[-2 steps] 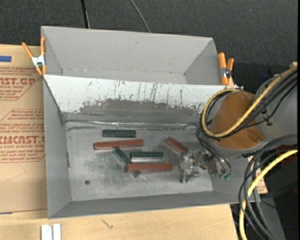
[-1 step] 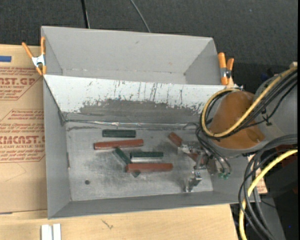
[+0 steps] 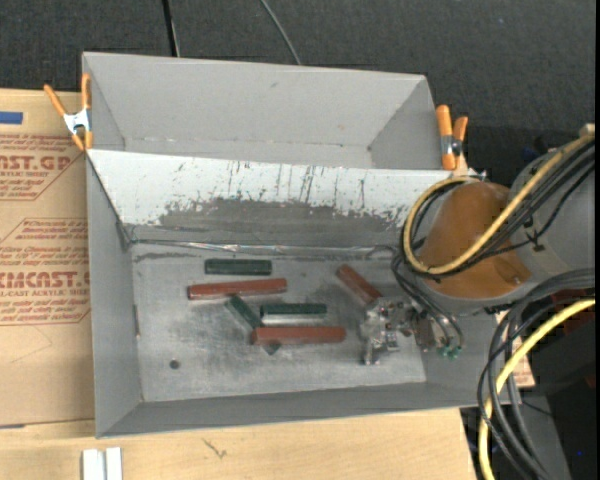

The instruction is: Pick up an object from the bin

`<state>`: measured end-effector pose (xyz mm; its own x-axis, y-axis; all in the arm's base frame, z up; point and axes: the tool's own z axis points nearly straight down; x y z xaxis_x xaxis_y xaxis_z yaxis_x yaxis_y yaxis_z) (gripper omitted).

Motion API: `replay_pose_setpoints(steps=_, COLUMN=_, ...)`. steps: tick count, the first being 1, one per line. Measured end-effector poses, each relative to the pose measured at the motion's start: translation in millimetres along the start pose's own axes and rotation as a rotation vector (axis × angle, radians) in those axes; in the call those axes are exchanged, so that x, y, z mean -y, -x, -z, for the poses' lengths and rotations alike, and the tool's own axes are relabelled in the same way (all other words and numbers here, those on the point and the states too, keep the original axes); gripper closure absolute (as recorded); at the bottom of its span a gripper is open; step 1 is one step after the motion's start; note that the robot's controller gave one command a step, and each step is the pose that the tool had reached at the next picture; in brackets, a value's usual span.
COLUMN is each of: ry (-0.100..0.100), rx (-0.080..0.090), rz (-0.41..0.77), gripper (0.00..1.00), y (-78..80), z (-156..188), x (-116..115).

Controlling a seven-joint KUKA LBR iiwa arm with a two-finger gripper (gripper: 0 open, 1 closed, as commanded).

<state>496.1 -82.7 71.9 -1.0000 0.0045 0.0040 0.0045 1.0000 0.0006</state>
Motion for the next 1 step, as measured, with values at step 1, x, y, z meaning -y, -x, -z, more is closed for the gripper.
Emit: replay_pose_setpoints(steps=1, ry=-0.001, rx=0.008, rz=0.0, gripper=0.0, y=1.3, z=-1.0, x=-0.2)
